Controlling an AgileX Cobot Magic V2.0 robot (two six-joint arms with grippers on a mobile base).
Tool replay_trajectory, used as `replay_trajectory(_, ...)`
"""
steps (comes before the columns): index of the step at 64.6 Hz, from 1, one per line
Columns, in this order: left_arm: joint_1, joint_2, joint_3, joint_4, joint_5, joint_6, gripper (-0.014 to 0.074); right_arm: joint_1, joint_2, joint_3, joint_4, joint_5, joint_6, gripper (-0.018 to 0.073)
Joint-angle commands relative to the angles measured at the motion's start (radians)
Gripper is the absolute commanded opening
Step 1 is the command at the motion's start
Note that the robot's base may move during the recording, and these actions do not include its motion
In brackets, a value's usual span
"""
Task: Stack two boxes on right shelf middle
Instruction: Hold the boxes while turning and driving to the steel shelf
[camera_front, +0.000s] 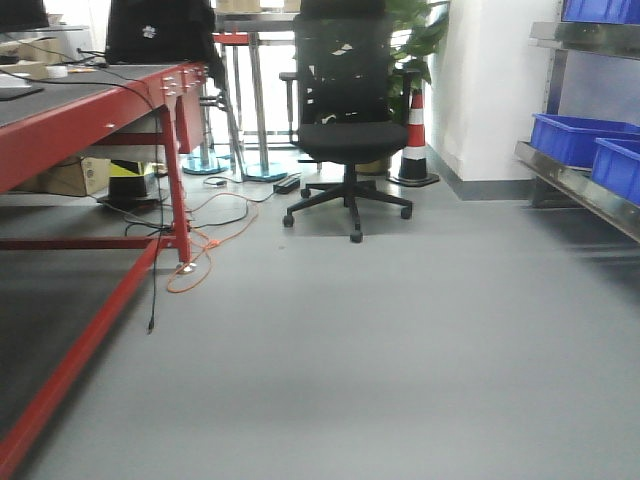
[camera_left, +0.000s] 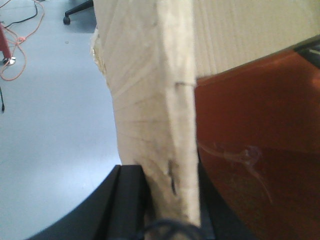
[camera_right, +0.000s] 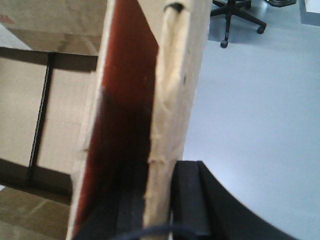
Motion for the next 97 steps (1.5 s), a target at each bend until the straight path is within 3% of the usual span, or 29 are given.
replay_trajectory(1,-0.003,-0.013,-0.014,-0.010,-0.072,0.000,-0.0111,-0.009,-0.010,-0.009,-0.010,-0.038,-0.011,-0.0151)
replay_trajectory(97,-0.003,-0.013,-0.014,-0.005,-0.072,0.000,-0.0111,-0.009,-0.010,-0.009,-0.010,-0.038,-0.011,-0.0151)
